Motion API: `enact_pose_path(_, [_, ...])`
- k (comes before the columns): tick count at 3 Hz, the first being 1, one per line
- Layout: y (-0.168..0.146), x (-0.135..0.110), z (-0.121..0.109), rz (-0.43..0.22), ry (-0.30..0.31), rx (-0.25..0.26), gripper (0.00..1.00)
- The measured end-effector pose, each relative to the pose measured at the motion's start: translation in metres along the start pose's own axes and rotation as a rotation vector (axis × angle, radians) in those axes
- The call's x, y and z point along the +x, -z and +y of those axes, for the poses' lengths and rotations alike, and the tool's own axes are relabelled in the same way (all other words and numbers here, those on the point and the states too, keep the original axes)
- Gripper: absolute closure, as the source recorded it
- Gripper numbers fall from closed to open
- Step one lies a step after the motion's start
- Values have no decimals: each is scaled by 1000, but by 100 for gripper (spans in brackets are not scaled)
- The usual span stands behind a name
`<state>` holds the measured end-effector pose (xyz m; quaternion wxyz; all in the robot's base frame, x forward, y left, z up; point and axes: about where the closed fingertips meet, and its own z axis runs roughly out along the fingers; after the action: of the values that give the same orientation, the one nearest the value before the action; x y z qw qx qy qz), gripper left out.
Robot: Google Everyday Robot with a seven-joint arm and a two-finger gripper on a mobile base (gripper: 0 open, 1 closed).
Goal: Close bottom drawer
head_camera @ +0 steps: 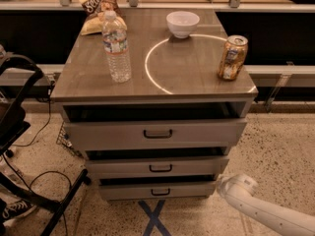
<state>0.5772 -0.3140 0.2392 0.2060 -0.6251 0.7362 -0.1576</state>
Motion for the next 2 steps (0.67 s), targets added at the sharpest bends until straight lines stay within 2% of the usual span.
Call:
enact_pose_path(1, [63,48,-36,93,-42,78,100])
enact_pose_path(2, [136,94,-62,177,-38,171,100])
